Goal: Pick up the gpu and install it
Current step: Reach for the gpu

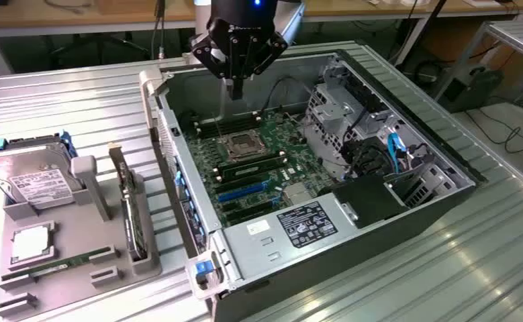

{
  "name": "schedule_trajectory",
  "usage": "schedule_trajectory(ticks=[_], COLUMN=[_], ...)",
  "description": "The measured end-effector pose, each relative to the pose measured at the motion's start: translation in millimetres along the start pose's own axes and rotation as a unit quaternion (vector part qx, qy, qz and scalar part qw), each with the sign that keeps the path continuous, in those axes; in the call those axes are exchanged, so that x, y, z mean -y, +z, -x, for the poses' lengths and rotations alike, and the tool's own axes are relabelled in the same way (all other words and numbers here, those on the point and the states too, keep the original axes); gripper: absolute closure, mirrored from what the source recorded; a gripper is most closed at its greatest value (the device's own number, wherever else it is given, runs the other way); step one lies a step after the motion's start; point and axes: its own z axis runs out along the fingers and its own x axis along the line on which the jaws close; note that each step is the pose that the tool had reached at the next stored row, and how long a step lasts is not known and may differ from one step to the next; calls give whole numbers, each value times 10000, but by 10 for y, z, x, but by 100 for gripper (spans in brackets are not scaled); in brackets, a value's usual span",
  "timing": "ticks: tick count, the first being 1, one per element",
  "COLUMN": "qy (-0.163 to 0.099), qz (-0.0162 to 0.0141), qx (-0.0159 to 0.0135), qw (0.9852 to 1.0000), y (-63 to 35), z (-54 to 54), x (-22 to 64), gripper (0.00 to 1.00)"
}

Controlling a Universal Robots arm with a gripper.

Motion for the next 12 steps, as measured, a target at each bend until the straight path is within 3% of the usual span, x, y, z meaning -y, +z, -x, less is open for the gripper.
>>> schedule_trajectory(ticks=[12], qy=[0], qz=[0], qx=[0], qw=[10000], y=[-5], z=[-165], x=[12], gripper=[89])
